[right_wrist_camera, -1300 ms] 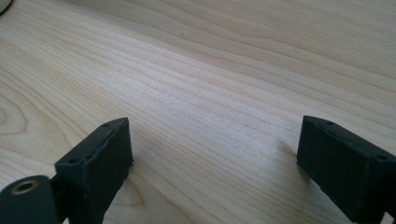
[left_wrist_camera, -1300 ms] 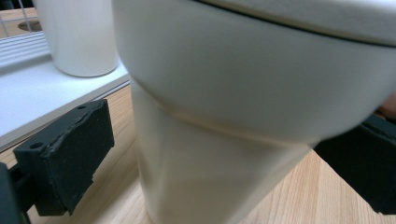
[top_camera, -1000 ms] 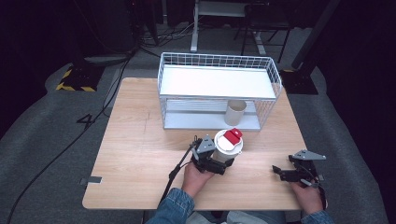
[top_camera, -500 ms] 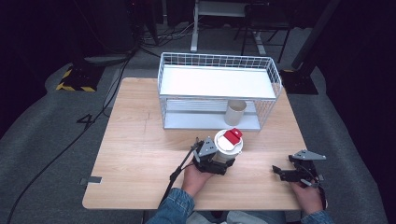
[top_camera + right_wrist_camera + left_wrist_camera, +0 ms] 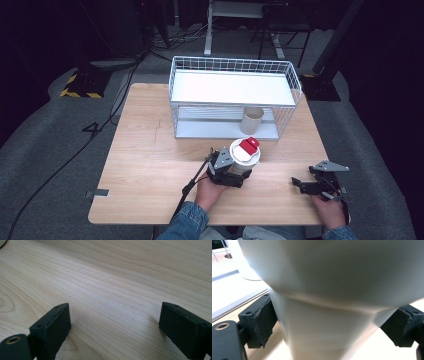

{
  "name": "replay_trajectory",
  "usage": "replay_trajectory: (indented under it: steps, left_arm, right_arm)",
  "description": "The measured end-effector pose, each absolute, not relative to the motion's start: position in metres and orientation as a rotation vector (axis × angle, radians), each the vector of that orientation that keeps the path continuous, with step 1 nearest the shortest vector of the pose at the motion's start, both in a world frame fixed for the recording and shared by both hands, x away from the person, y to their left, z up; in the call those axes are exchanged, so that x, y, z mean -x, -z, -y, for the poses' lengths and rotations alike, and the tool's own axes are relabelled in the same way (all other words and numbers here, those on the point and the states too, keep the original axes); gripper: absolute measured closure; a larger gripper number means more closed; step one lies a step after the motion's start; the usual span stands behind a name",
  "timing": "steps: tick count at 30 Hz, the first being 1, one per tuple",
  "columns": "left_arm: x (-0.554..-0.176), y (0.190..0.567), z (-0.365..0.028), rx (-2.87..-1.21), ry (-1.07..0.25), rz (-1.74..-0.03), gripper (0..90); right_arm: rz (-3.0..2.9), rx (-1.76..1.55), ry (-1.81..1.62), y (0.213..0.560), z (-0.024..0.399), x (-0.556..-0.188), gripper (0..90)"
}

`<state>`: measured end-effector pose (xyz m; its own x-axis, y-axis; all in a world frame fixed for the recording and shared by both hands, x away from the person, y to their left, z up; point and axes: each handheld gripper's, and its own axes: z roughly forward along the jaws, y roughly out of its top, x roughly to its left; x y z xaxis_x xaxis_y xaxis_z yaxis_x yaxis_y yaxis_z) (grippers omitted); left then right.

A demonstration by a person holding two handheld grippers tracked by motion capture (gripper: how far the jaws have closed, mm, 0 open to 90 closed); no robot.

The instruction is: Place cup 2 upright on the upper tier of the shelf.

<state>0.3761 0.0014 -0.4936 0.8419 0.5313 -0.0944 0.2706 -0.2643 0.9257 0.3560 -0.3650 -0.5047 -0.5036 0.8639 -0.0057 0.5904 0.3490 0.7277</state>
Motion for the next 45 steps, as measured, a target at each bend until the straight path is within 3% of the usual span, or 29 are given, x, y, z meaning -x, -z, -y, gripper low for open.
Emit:
replay_trajectory:
  steps: [13,45]
  left_arm:
    - [-0.373,0.484,-0.004,-1.861,-0.27,-0.61,11.2]
    - [-0.364,0.405,-0.038,-1.825,-0.328,-0.585,11.3]
  right_arm:
    - [-2.227,-1.276,-0.957,0.505,0.365,-0.356,10.7]
    - [-2.225,-1.276,-0.958,0.505,0.364,-0.357,10.9]
